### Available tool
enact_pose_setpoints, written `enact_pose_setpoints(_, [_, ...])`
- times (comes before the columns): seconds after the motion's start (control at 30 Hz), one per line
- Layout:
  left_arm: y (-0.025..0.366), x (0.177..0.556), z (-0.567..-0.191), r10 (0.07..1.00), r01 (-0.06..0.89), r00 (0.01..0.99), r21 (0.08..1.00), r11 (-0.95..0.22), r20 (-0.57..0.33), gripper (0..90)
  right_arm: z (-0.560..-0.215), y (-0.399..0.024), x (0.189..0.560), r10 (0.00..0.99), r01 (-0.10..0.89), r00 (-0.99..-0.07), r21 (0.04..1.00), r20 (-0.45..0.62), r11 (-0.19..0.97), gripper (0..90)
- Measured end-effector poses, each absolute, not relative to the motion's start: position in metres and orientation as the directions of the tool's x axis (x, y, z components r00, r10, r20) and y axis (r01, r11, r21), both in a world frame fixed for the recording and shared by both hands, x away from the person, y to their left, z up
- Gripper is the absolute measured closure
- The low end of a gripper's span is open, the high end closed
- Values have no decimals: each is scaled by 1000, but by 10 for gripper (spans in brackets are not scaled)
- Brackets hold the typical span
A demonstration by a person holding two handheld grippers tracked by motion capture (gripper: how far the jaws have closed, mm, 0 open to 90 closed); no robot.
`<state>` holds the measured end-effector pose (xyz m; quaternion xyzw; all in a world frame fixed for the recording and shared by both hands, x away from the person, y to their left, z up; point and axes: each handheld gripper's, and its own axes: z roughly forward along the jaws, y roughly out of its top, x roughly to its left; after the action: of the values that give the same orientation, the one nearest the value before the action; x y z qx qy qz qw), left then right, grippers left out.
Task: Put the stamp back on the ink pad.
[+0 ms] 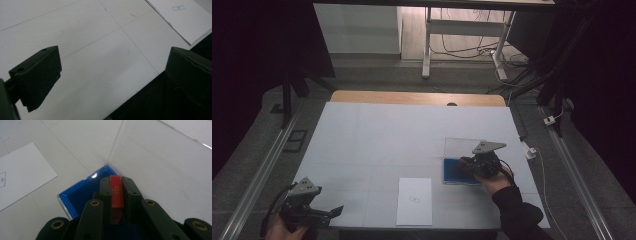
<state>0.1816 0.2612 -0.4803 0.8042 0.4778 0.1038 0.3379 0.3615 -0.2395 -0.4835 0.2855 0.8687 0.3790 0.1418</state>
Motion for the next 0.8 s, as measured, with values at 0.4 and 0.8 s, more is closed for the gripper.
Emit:
enact_pose_setpoints(0.4, [261,182,-480,839,699,522,642,-316,-155,10,-488,-238,362,598,408,-801,706,-26,579,757])
enact_pose_setpoints(0.8, [261,182,-480,839,700,521,640,-317,-154,10,-484,-237,360,604,412,-796,706,-28,575,729])
